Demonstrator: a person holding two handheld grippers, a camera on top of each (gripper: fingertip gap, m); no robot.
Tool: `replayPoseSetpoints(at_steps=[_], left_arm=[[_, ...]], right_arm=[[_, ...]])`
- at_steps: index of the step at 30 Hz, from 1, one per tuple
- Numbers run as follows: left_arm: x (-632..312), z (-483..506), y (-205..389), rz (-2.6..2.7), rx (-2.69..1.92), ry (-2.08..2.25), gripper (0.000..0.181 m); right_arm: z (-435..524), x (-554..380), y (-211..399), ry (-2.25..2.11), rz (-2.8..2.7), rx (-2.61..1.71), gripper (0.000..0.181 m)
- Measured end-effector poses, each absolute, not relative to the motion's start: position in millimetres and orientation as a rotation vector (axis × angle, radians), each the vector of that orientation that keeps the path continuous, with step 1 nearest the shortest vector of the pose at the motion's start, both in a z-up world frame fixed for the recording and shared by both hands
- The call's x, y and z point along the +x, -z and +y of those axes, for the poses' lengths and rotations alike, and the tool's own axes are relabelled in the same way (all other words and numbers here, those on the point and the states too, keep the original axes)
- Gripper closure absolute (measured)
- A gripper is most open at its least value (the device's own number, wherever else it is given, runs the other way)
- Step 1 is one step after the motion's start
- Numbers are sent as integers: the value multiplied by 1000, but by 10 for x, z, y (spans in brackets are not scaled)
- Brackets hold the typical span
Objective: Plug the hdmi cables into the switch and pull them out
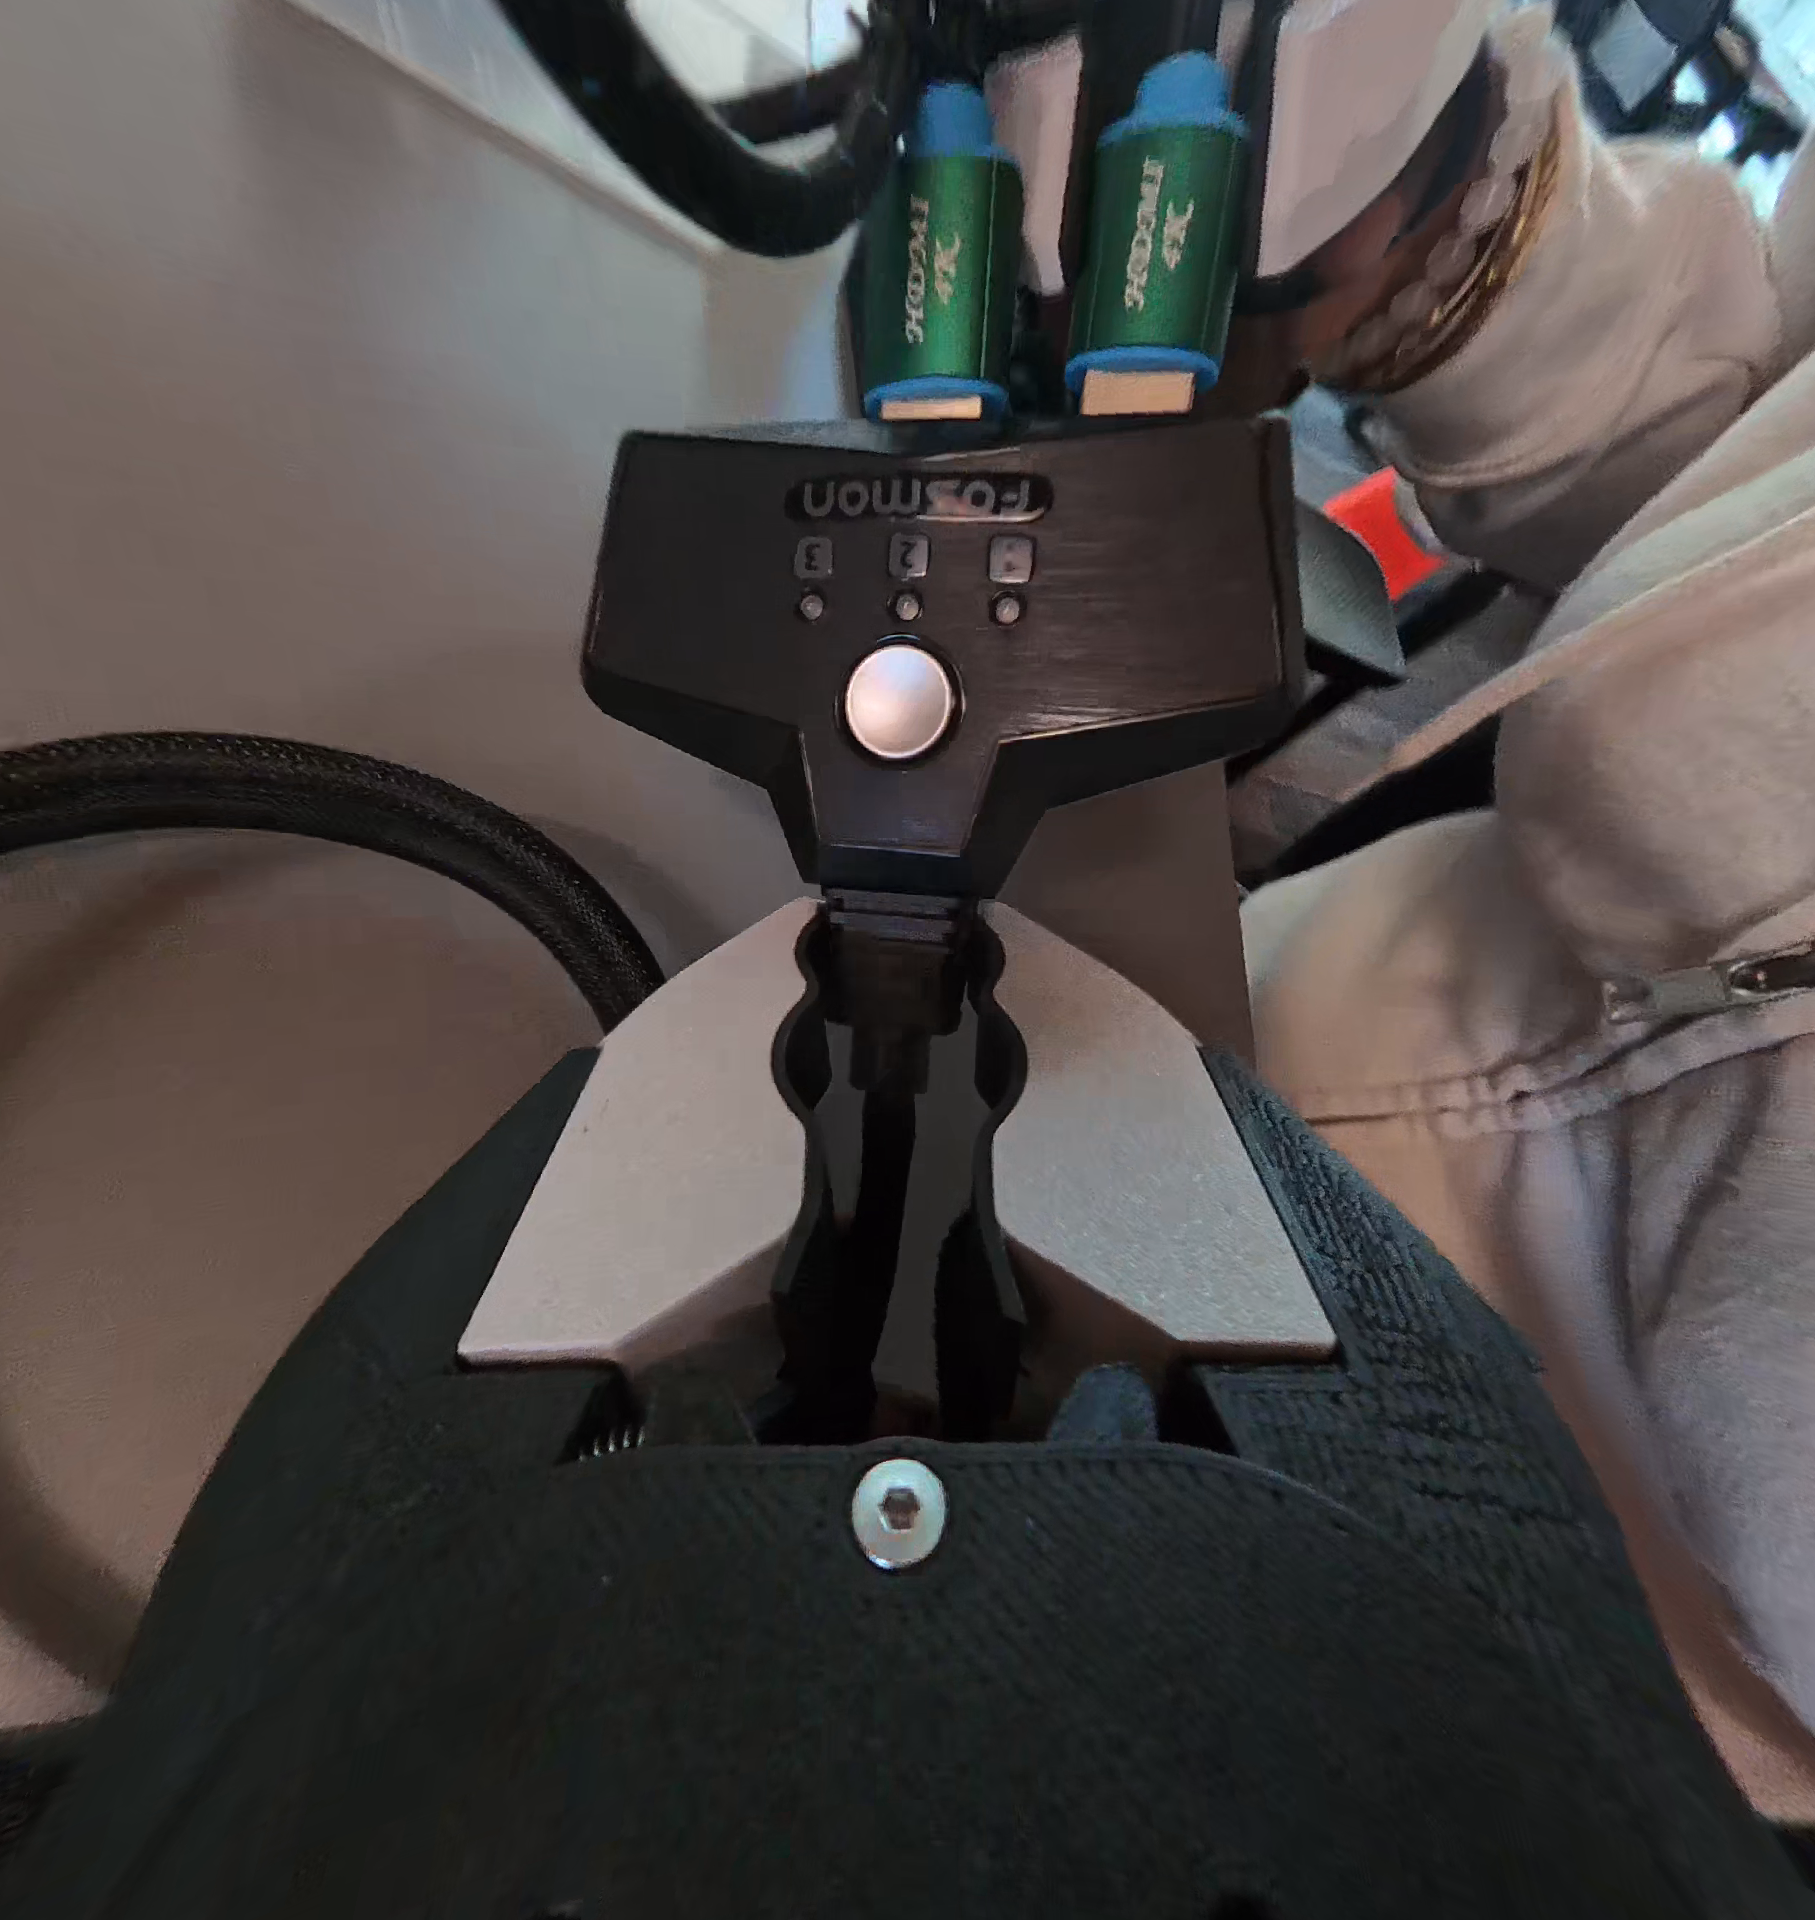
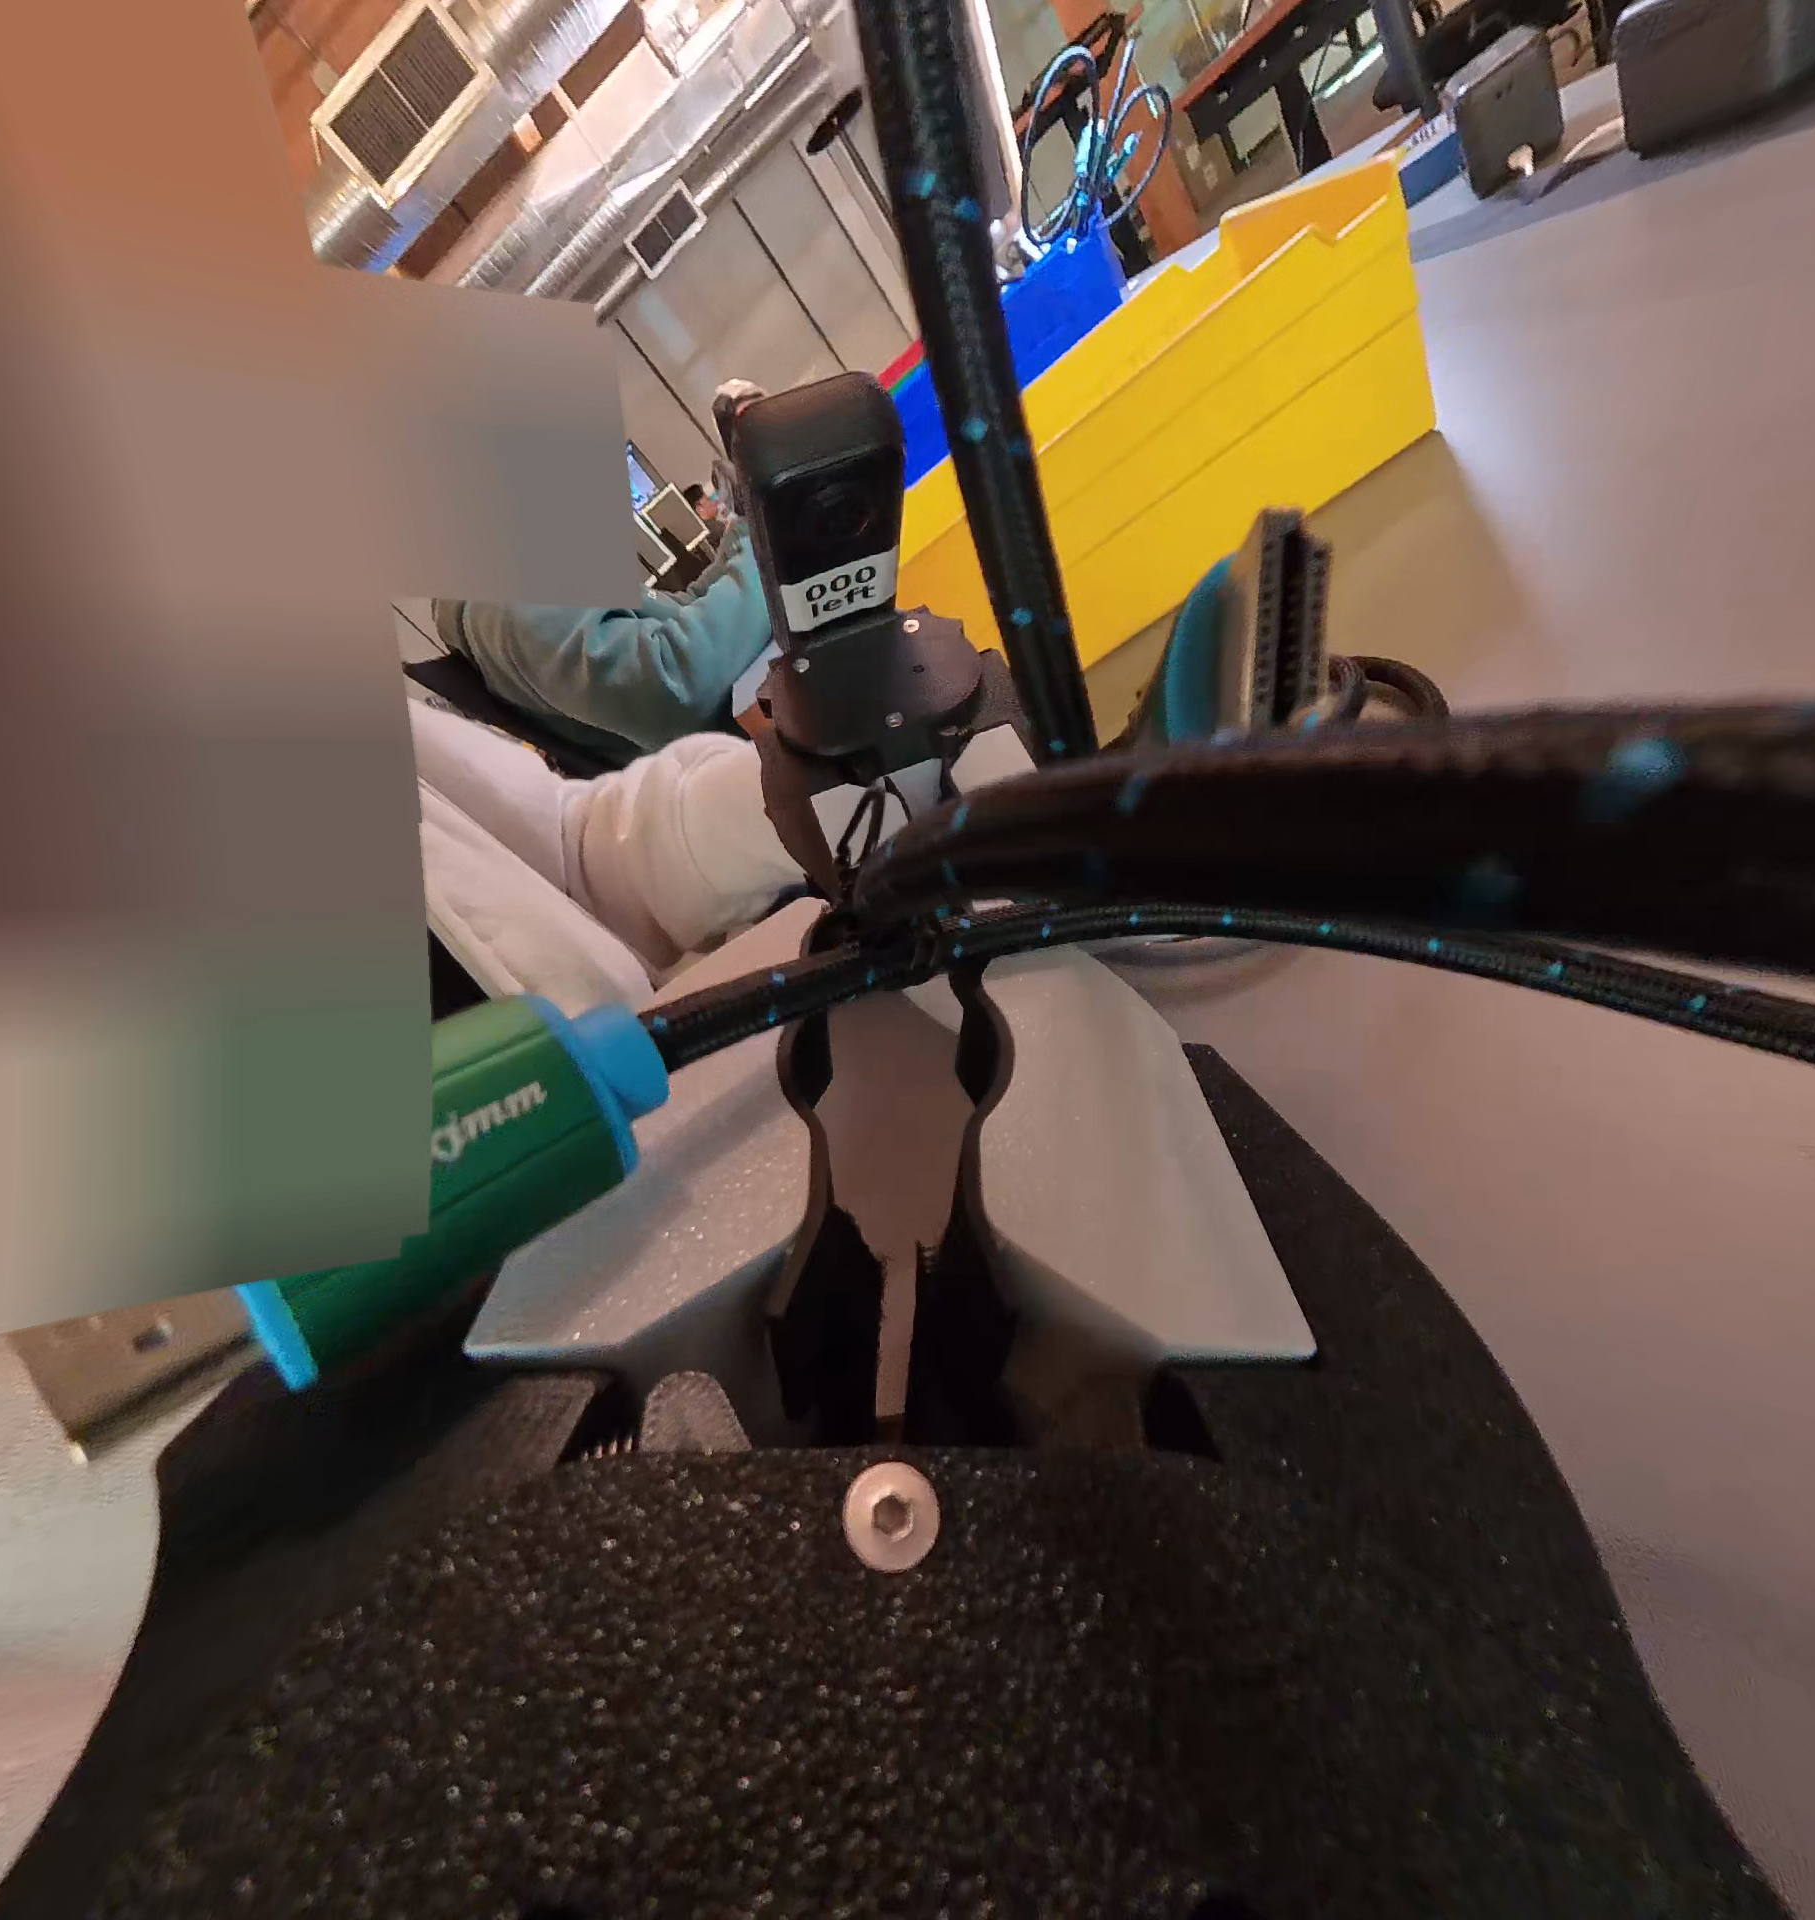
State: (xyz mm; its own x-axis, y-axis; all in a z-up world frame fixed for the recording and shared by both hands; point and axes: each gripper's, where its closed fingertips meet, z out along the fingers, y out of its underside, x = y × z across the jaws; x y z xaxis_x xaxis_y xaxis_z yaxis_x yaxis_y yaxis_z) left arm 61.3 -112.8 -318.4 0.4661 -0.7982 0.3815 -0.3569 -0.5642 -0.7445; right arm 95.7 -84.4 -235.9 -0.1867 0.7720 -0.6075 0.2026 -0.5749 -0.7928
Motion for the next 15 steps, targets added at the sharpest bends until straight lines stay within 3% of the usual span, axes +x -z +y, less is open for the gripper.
replayPoseSetpoints(at_steps=[10,15], left_arm=[[679,-1139,3273,1048,-2164,894,150],[707,-1121,3372,1107,-2182,789,157]], right_arm=[[-904,984,2376,-1721,-1157,-1570,161],[-922,1068,2492,-1654,-1214,-1637,162]])
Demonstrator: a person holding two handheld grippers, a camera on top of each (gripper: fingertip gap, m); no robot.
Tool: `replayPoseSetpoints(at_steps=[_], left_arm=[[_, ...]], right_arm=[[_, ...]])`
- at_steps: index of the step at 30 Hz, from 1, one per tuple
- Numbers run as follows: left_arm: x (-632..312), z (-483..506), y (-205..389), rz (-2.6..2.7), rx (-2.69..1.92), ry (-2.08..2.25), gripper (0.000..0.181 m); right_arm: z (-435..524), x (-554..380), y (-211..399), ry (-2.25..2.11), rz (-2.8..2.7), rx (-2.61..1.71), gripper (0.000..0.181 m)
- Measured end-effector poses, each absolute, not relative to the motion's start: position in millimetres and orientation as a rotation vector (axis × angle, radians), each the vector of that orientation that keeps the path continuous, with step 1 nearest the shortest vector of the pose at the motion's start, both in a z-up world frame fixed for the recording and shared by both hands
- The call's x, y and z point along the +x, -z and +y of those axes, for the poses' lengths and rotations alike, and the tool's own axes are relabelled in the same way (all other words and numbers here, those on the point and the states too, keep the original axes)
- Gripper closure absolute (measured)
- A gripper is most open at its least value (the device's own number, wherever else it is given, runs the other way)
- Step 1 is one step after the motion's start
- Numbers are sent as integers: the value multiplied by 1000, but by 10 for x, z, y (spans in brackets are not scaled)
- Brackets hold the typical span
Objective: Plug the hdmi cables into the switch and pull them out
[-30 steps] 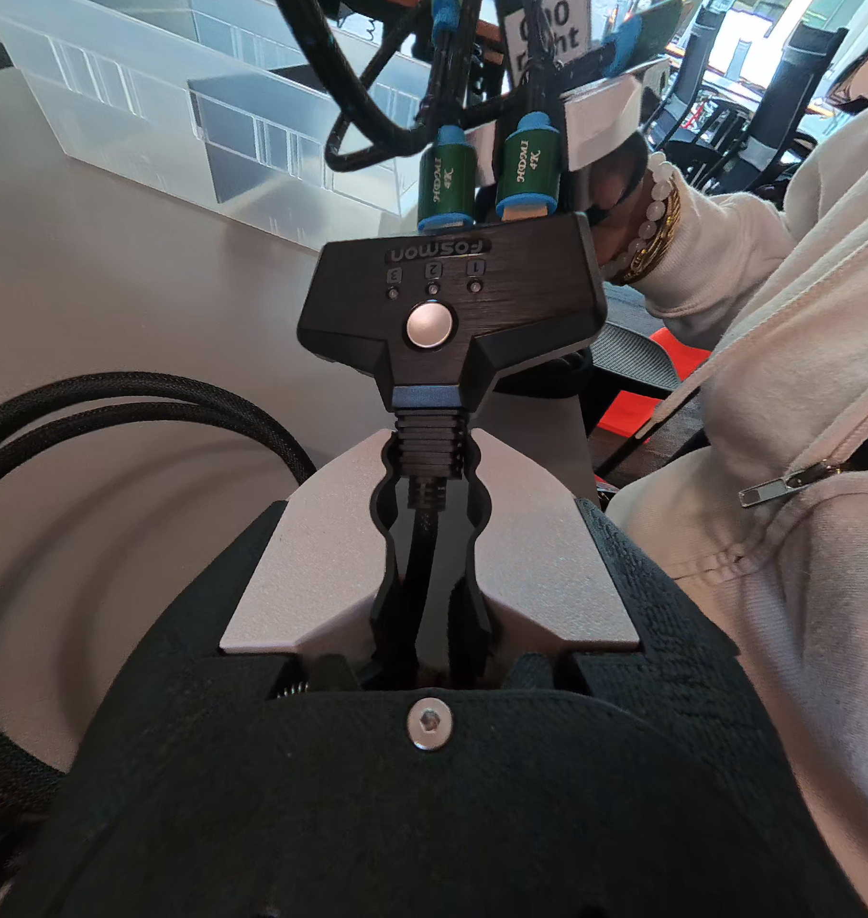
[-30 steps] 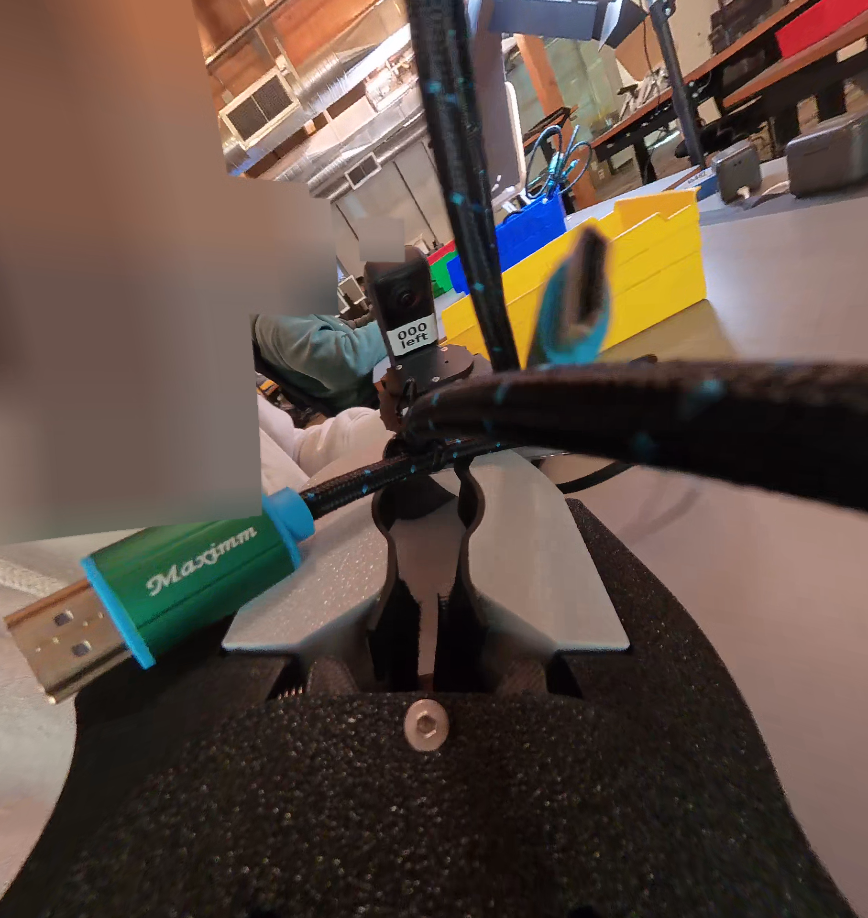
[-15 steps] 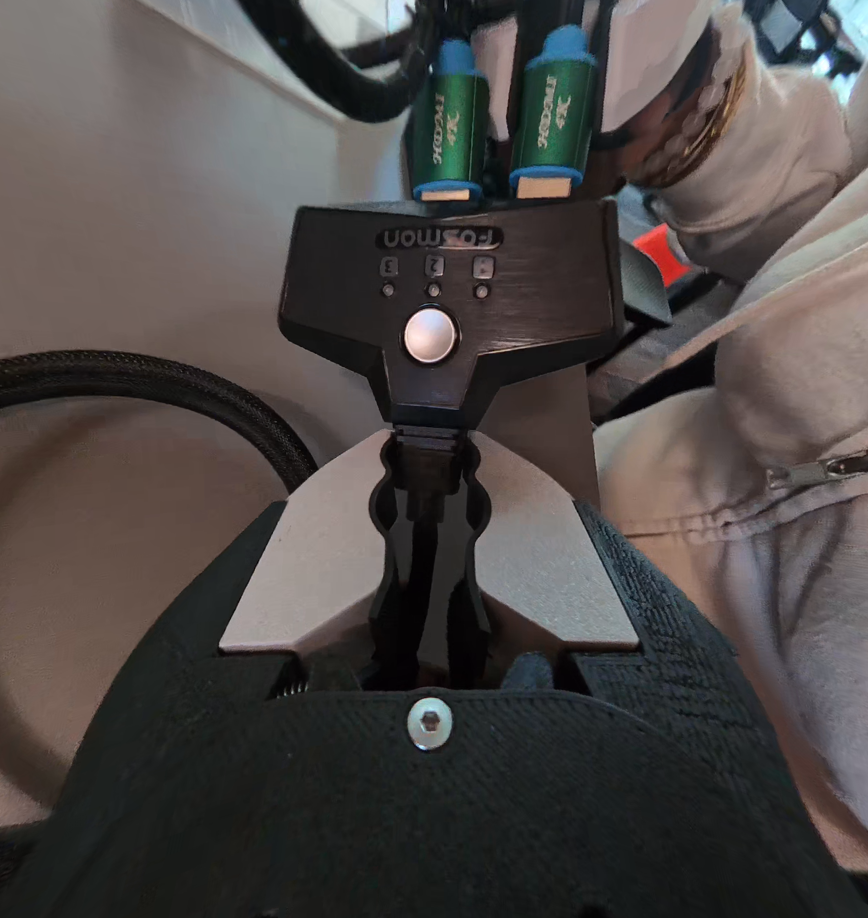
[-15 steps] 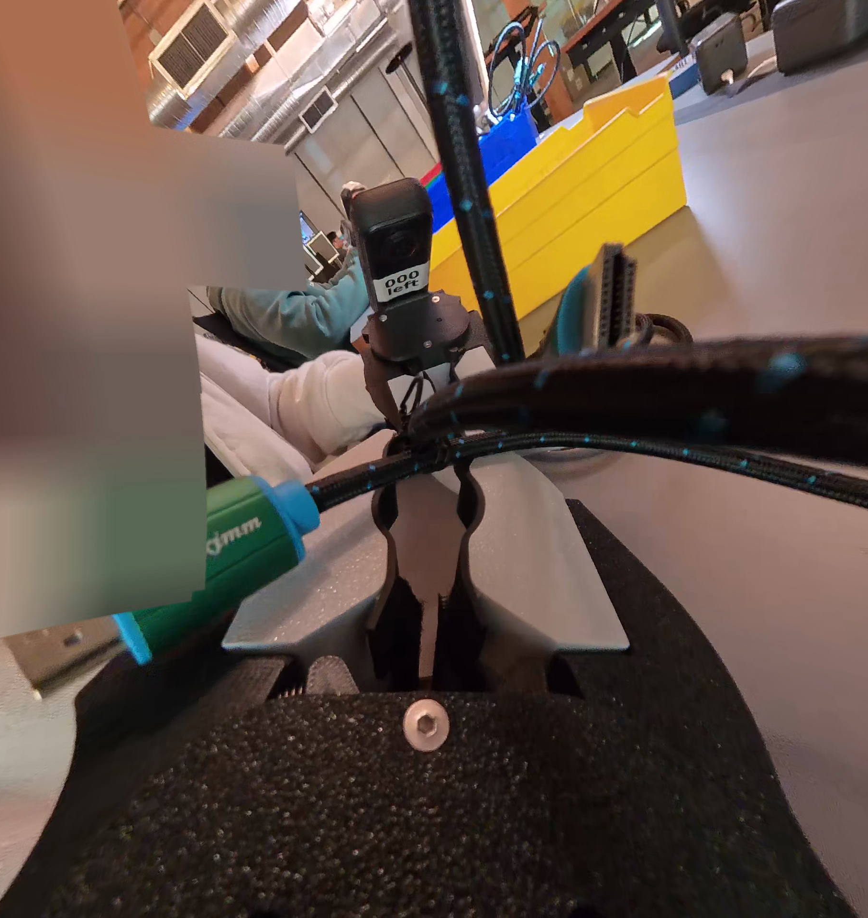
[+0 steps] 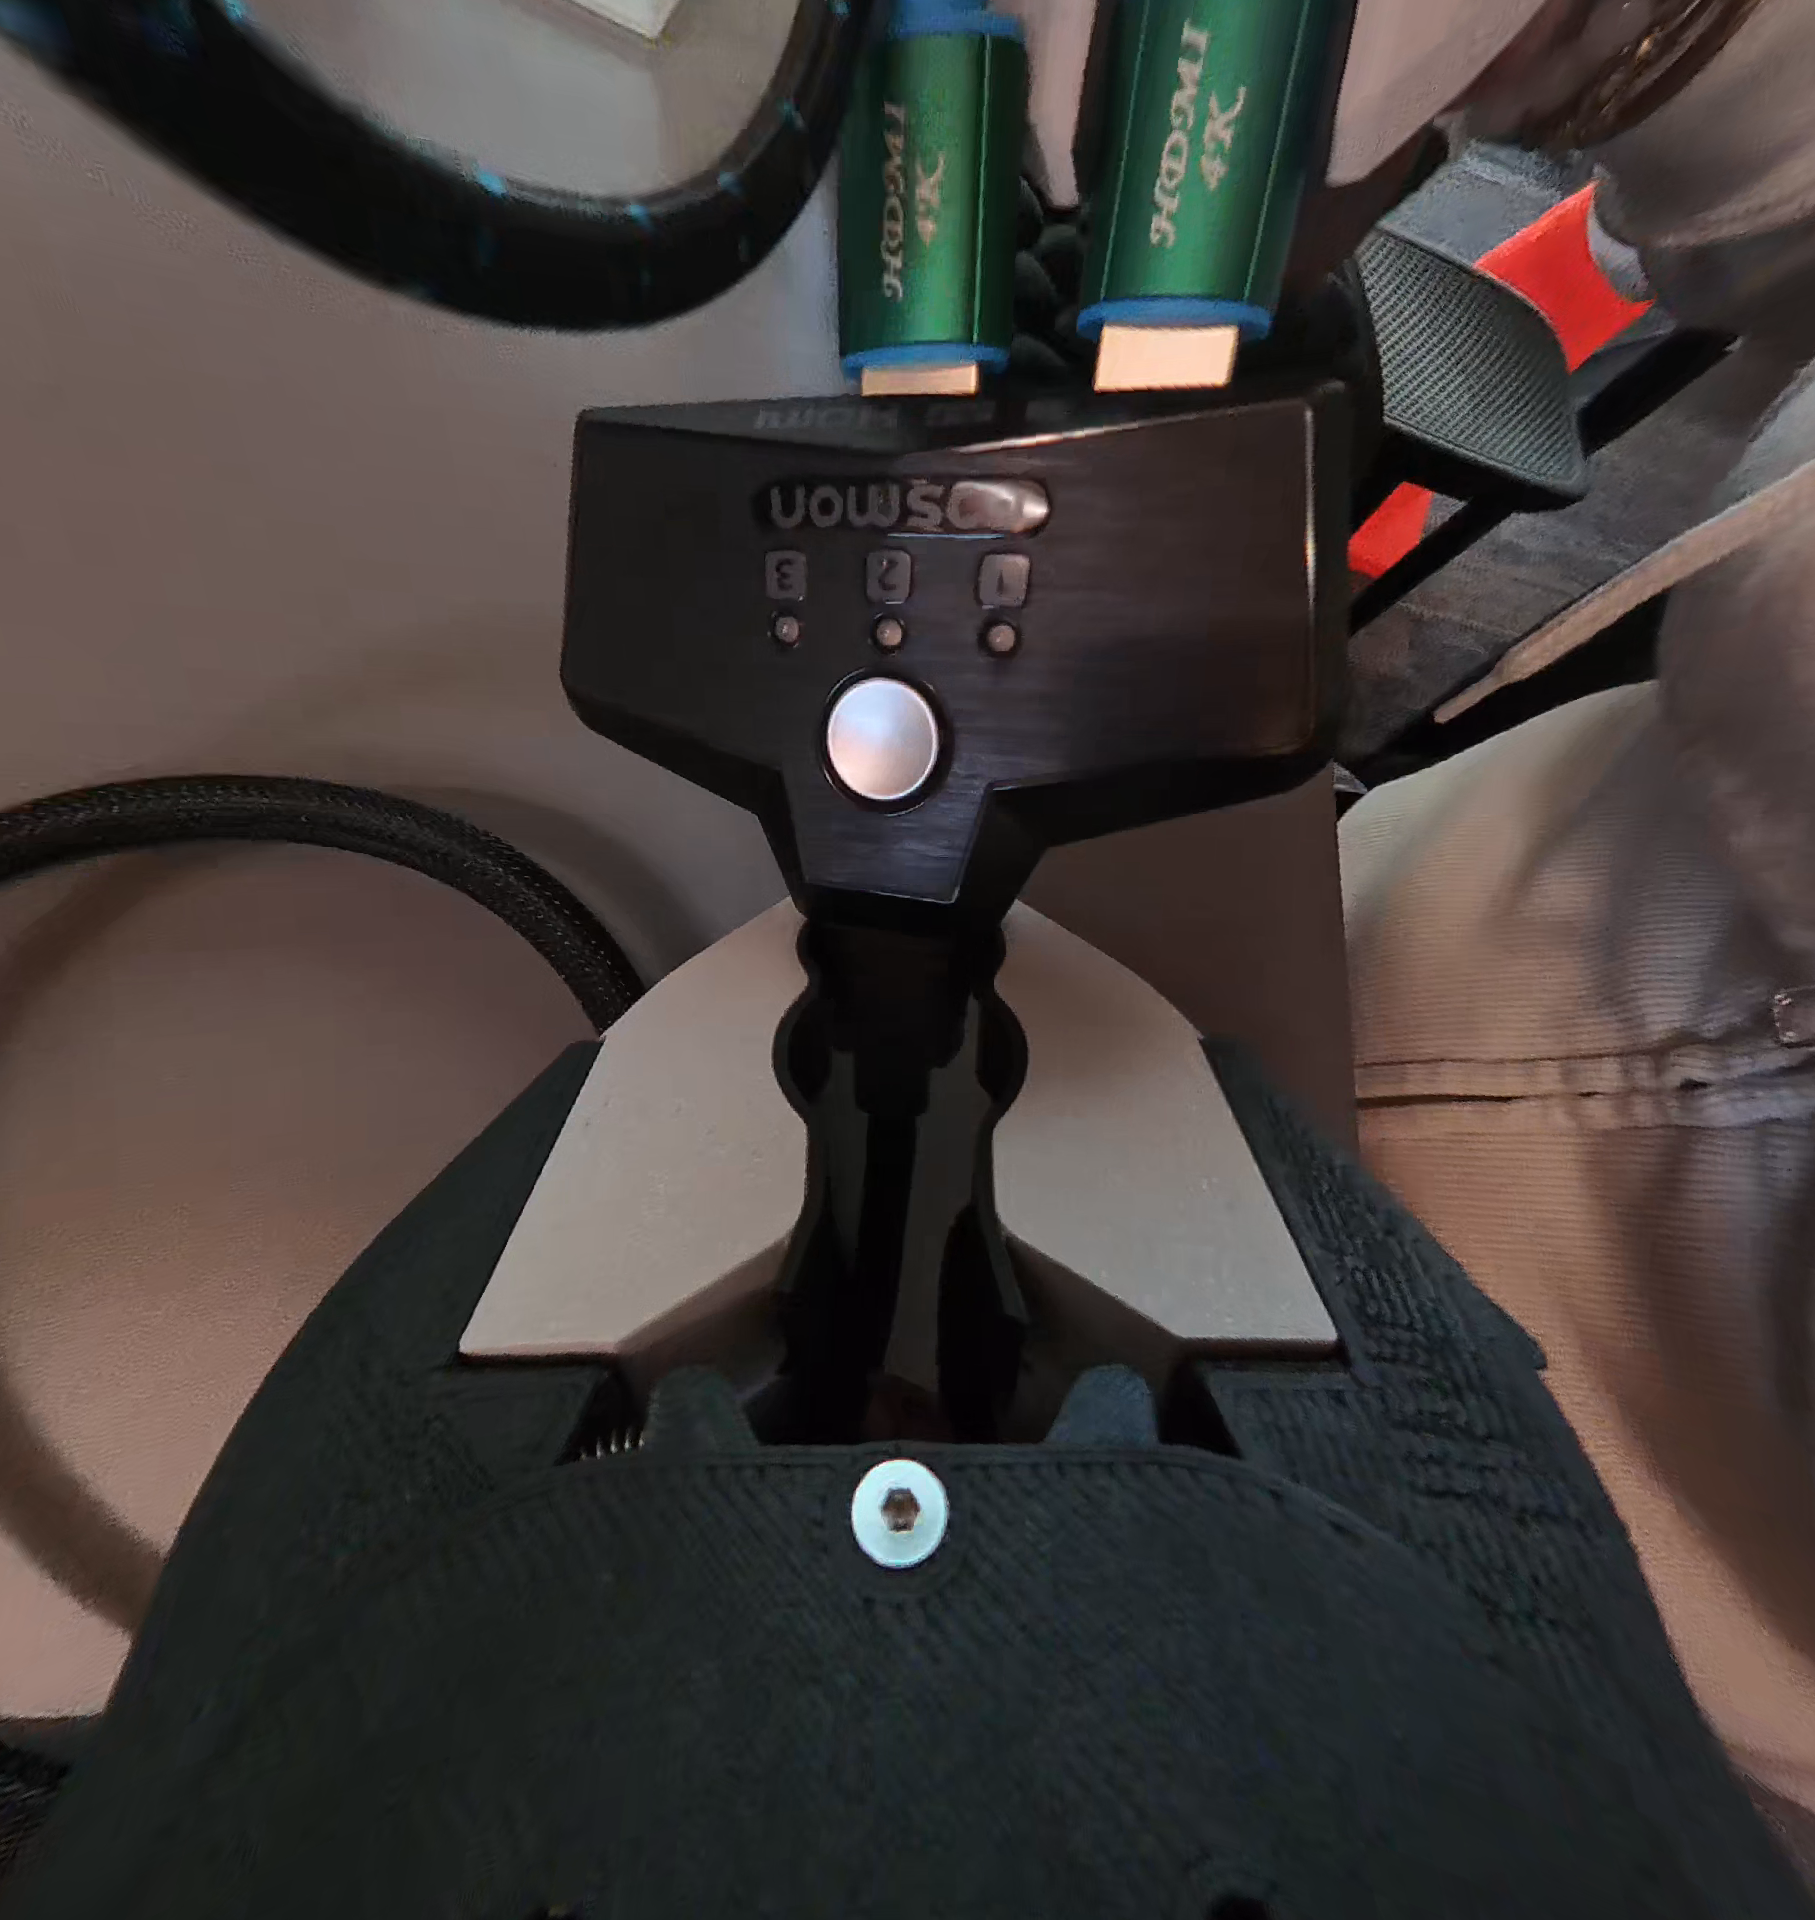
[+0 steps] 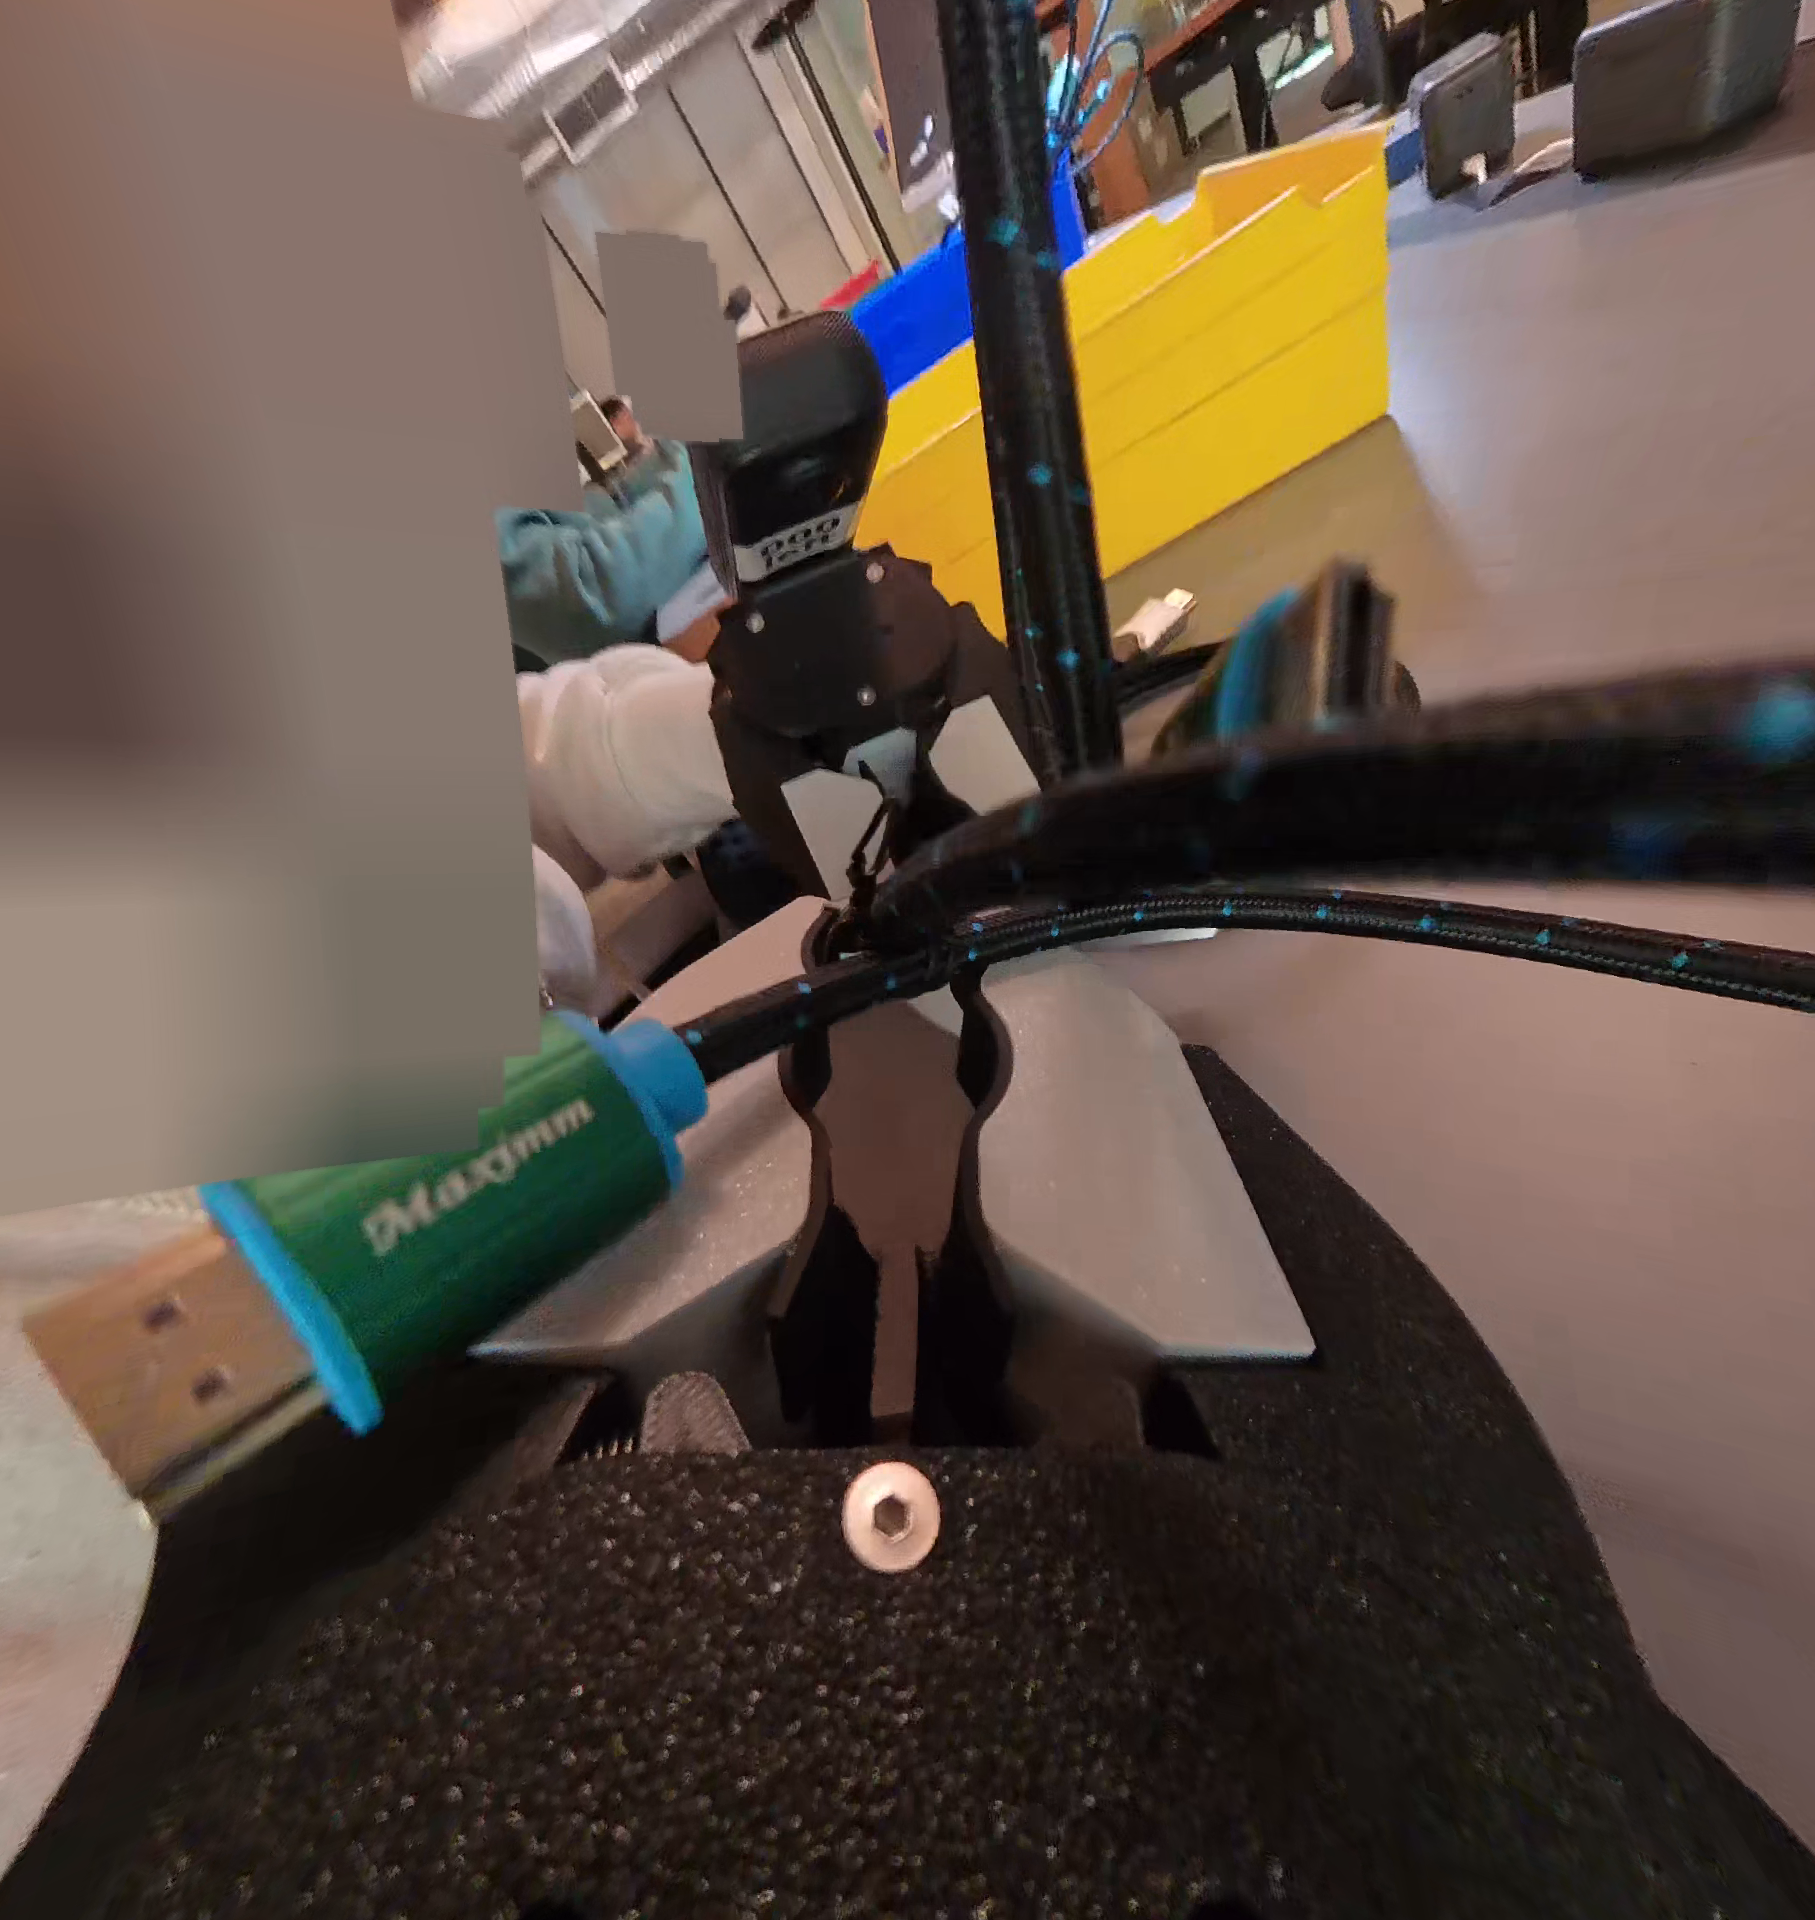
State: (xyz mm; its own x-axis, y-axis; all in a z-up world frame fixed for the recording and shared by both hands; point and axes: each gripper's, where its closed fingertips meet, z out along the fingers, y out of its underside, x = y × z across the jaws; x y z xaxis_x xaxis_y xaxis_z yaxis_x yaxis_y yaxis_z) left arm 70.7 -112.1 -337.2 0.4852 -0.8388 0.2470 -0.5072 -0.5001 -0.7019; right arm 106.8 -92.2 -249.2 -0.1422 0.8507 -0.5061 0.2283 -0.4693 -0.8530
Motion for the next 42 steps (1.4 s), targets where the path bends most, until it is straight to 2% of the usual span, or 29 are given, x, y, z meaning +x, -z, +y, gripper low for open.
replayPoseSetpoints(at_steps=[18,23,31,34,39,42], left_arm=[[759,-1079,3363,1123,-2126,757,159],[695,-946,2891,992,-1916,709,159],[92,-798,2446,972,-1807,186,158],[-72,-841,2506,980,-1850,128,158],[-198,-916,2803,1042,-2012,139,159],[-187,-957,3017,1106,-2100,157,158]], right_arm=[[-1033,1053,2511,-1623,-1291,-1721,159],[-950,1010,2116,-1638,-1167,-1474,161],[-795,972,1817,-1594,-1038,-1319,164],[-699,1016,1828,-1532,-996,-1334,164],[-585,1095,1988,-1075,-1226,-1299,158],[-668,1109,2108,-1042,-1359,-1309,156]])
